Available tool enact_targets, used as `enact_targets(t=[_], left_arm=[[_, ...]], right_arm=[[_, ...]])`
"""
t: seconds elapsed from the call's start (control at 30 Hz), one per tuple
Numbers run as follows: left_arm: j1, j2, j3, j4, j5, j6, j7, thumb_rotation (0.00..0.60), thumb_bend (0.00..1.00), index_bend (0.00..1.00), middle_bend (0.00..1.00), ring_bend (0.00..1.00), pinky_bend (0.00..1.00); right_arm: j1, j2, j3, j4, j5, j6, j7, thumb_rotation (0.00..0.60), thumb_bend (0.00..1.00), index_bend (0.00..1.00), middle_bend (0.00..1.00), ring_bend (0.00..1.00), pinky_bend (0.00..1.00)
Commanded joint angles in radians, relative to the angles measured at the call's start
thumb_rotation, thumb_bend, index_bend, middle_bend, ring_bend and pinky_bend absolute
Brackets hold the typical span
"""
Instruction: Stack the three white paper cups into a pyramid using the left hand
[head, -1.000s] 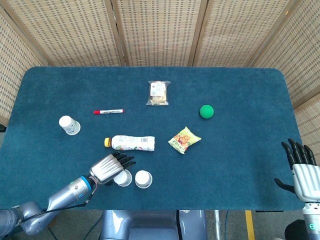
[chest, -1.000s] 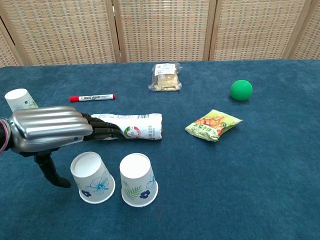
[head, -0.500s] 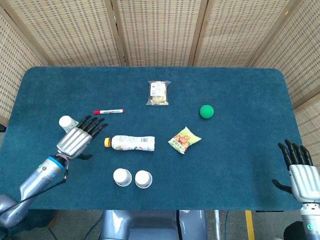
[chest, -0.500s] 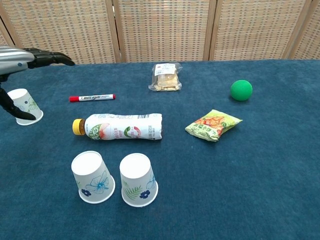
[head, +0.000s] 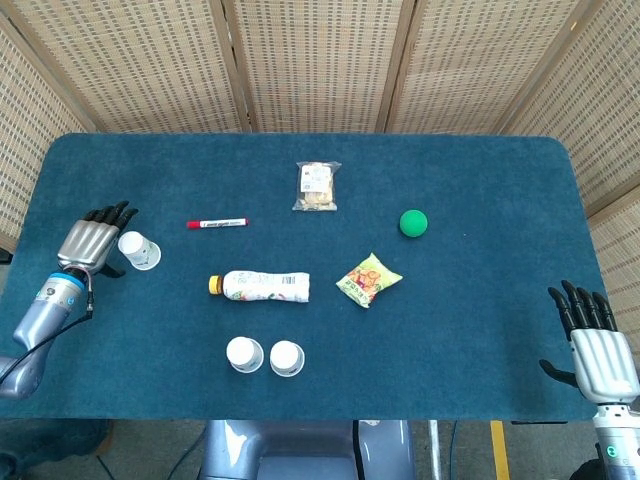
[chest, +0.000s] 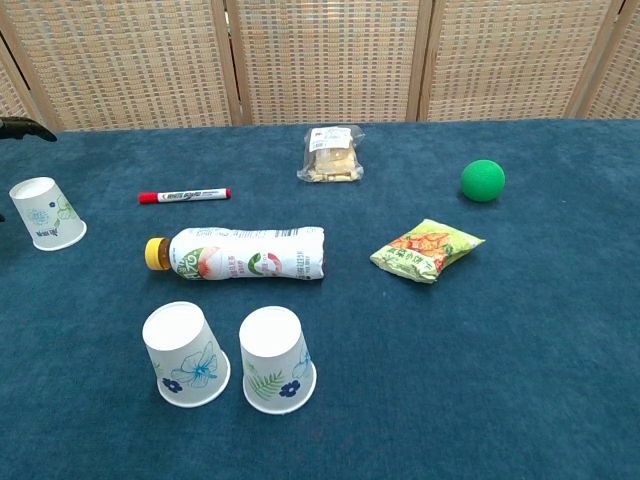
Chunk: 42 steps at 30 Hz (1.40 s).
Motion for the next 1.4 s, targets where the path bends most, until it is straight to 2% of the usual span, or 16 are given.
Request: enact_targets(t=[0.03, 0.2, 0.37, 0.6, 0.77, 0.87, 1.03, 1.23, 1.4], left_arm=[[-0.030, -0.077, -0.010, 0.127, 0.004, -0.074, -0.067, 0.600, 0.00, 0.10, 0.05, 0.12, 0.16], [-0.049, -0.111, -0.014, 0.193, 0.004, -0.121, -0.084, 0.600, 0.00, 0.16, 0.11, 0.17, 0.21], [-0.059, -0.130, -0.020, 0.222, 0.012, -0.140, -0.109, 0.600, 0.00, 0.27, 0.20, 0.25, 0.27], [-0.061, -0.160, -0.027, 0.259, 0.032, -0.109, -0.123, 0.600, 0.01, 0.46, 0.37, 0.39, 0.37], [-0.059, -0.155, -0.034, 0.257, 0.022, -0.116, -0.114, 0.600, 0.07, 0.52, 0.42, 0.44, 0.41], [-0.055, -0.135, -0.040, 0.228, 0.024, -0.101, -0.112, 0.600, 0.09, 0.52, 0.43, 0.44, 0.41], [-0.044, -0.059, -0.051, 0.099, 0.052, -0.030, -0.114, 0.600, 0.09, 0.52, 0.43, 0.44, 0.41], [-0.028, 0.102, -0.059, -0.213, 0.161, 0.129, -0.095, 0.600, 0.09, 0.51, 0.43, 0.44, 0.41], [-0.027, 0.230, -0.072, -0.496, 0.227, 0.208, 0.007, 0.600, 0.09, 0.51, 0.43, 0.44, 0.41]], right_arm=[[-0.001, 0.000, 0.002, 0.000, 0.003, 0.001, 0.000, 0.600, 0.00, 0.00, 0.00, 0.00, 0.00], [-0.001, 0.000, 0.005, 0.004, 0.011, 0.001, 0.005, 0.600, 0.00, 0.00, 0.00, 0.00, 0.00], [-0.001, 0.000, 0.007, 0.006, 0.012, 0.003, 0.009, 0.600, 0.00, 0.00, 0.00, 0.00, 0.00], [0.000, 0.000, 0.007, 0.009, 0.016, 0.000, 0.010, 0.600, 0.00, 0.00, 0.00, 0.00, 0.00], [0.001, -0.002, 0.009, 0.011, 0.016, 0.000, 0.012, 0.600, 0.00, 0.00, 0.00, 0.00, 0.00], [0.001, -0.002, 0.009, 0.012, 0.016, 0.000, 0.014, 0.600, 0.00, 0.00, 0.00, 0.00, 0.00], [-0.001, 0.000, 0.010, 0.012, 0.015, 0.006, 0.018, 0.600, 0.00, 0.00, 0.00, 0.00, 0.00], [0.001, 0.001, 0.011, 0.012, 0.018, 0.002, 0.019, 0.600, 0.00, 0.00, 0.00, 0.00, 0.00], [-0.004, 0.005, 0.013, 0.013, 0.022, 0.008, 0.029, 0.600, 0.00, 0.00, 0.00, 0.00, 0.00]])
